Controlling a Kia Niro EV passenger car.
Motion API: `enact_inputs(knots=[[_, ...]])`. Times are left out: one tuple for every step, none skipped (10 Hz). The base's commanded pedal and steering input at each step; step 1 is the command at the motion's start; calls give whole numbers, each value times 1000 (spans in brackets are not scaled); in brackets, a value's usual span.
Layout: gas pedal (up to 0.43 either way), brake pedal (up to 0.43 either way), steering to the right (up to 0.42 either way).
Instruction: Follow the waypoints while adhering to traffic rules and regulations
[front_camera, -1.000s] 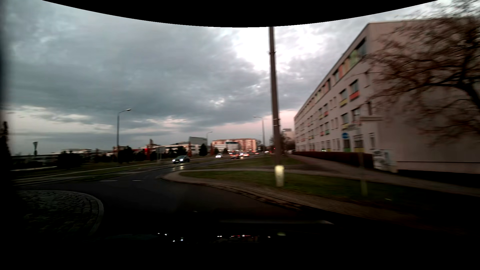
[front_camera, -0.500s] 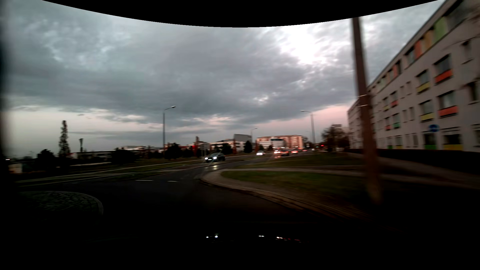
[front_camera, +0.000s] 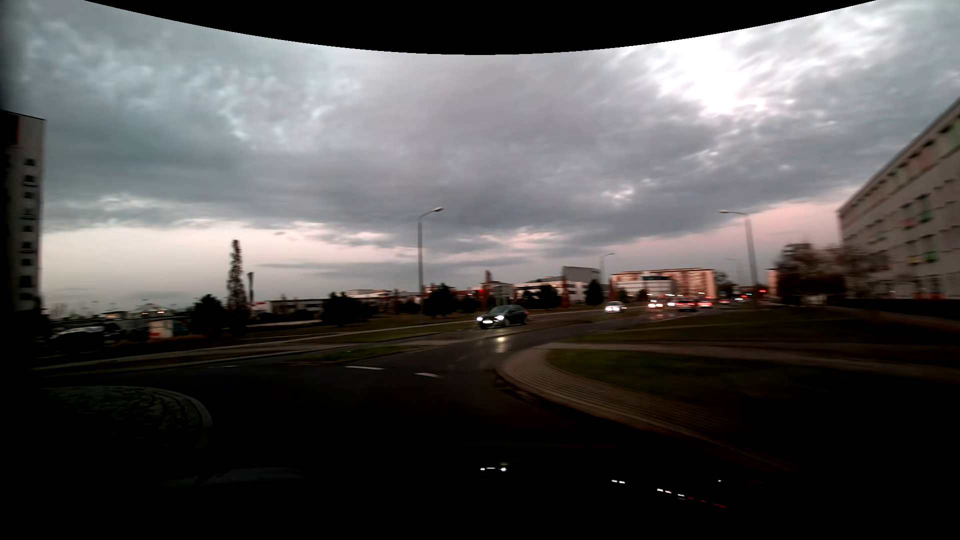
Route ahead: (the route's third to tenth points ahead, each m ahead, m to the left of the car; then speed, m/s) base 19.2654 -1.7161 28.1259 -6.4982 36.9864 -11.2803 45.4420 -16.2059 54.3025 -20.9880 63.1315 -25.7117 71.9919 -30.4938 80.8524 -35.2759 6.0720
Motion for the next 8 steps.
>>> enact_inputs(knots=[[79, 0, -287], [79, 0, -262], [79, 0, -231], [79, 0, -194], [79, 0, -164], [79, 0, -123], [79, 0, -89], [79, 0, -41]])
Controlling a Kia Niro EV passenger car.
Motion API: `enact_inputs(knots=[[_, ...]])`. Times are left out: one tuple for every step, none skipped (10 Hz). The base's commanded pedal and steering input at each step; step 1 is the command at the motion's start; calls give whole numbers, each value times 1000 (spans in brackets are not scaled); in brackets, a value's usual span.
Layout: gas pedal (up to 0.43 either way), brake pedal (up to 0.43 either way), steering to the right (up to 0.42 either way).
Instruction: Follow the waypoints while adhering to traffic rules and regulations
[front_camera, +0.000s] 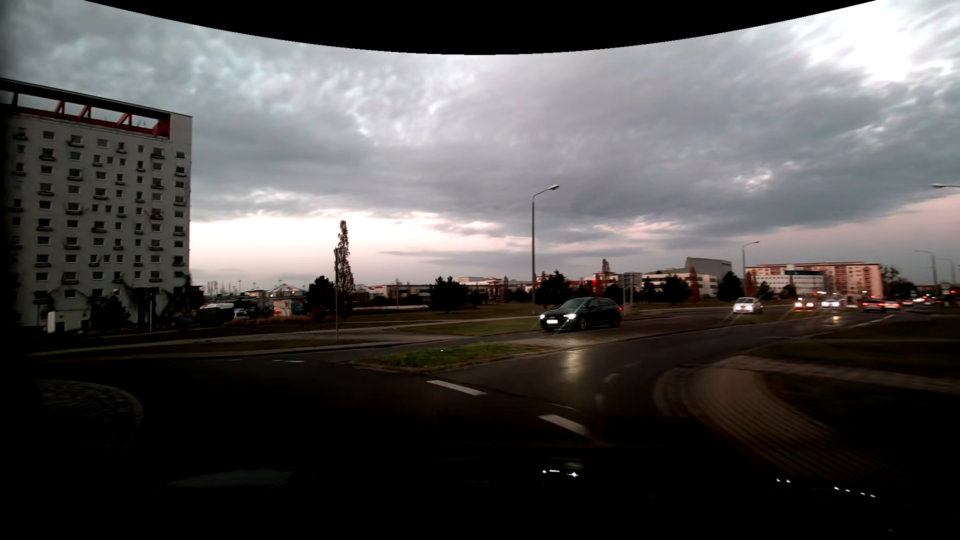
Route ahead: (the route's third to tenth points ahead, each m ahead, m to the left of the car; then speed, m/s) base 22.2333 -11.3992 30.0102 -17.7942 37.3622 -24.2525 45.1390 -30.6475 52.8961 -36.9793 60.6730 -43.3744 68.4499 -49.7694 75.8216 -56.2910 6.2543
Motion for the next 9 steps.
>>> enact_inputs(knots=[[79, 0, 3], [79, 0, 41], [87, 0, 85], [87, 0, 122], [87, 0, 148], [87, 0, 176], [87, 0, 204], [110, 0, 227], [130, 0, 247]])
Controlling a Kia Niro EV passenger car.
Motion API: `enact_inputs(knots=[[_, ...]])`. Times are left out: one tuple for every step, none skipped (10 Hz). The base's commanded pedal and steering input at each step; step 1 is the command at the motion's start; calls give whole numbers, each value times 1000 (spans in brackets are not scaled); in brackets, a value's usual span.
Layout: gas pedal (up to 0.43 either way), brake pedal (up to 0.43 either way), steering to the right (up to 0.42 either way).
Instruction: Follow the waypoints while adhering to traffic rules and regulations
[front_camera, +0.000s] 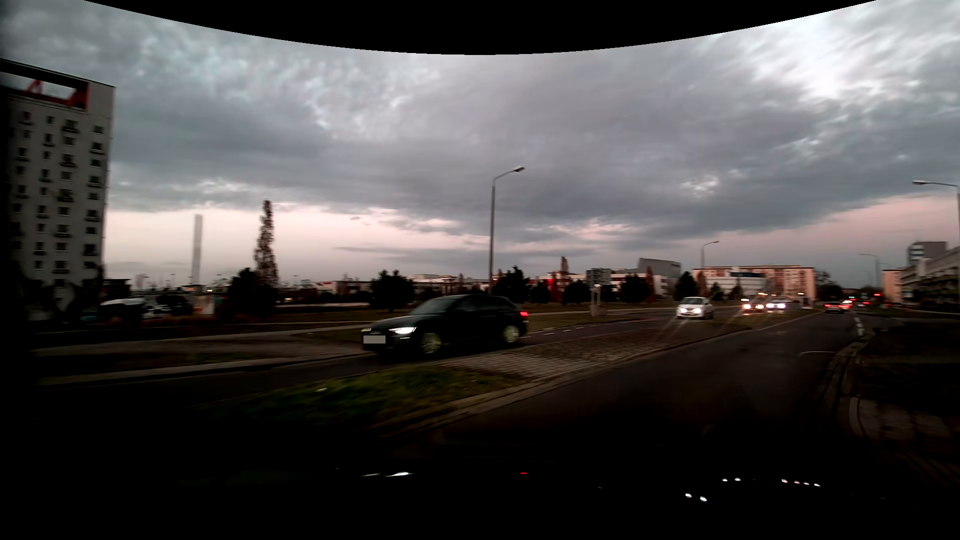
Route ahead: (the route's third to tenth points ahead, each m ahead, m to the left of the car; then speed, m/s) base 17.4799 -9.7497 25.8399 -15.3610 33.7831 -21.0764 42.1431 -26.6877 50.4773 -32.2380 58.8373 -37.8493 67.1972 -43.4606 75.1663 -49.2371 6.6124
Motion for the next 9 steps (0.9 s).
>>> enact_inputs(knots=[[130, 0, 268], [138, 0, 282], [138, 0, 291], [150, 0, 297], [157, 0, 297], [157, 0, 296], [157, 0, 294], [189, 0, 285], [220, 0, 268]])
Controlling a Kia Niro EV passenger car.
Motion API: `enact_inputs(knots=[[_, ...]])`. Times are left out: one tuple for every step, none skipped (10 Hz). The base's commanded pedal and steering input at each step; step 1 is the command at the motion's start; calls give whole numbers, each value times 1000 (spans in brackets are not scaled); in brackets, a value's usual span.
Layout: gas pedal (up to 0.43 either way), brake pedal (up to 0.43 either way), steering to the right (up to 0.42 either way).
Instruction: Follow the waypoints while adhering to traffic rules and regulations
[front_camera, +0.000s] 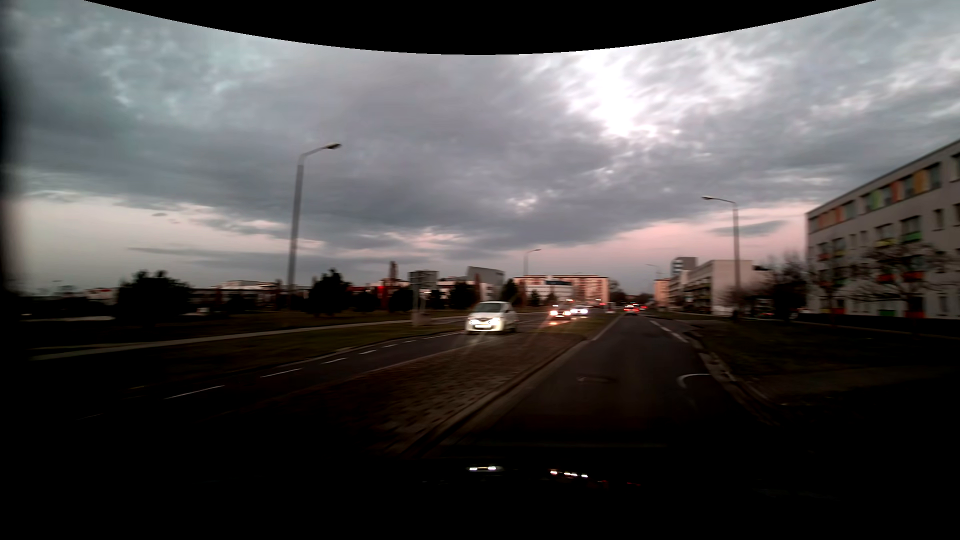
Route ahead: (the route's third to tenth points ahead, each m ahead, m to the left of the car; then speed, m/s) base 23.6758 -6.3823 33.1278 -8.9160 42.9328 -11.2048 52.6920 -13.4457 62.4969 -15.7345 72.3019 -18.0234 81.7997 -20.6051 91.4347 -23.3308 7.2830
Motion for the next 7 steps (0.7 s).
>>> enact_inputs(knots=[[220, 0, 251], [248, 0, 221], [280, 0, 176], [299, 0, 141], [299, 0, 103], [299, 0, 78], [299, 0, 59]])
